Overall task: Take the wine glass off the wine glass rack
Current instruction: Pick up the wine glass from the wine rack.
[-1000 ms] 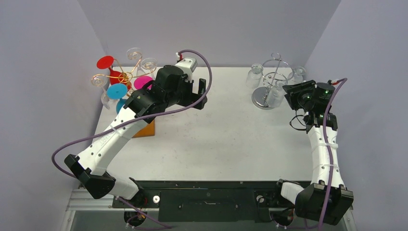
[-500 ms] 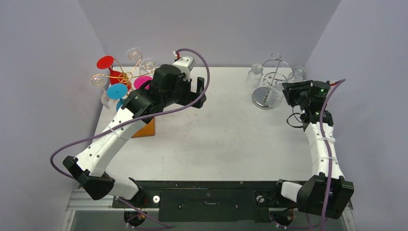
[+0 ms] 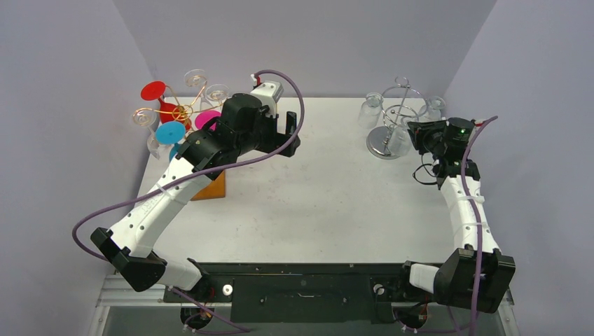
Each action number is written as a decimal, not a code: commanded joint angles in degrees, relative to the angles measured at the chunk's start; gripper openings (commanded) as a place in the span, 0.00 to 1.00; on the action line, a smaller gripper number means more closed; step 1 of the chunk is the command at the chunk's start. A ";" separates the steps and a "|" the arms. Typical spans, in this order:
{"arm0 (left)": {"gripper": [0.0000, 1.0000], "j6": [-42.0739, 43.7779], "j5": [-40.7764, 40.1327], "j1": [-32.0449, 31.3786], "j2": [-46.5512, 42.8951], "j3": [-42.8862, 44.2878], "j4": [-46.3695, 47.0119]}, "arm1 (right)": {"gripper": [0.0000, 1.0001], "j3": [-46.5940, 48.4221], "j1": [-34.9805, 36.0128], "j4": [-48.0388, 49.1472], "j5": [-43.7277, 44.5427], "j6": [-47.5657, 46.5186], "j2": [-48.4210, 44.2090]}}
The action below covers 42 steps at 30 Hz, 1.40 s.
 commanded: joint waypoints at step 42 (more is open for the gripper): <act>0.96 -1.50 2.39 1.10 0.04 -0.38 2.93 | 0.00 -9.81 -1.82 17.22 -4.39 11.22 -5.56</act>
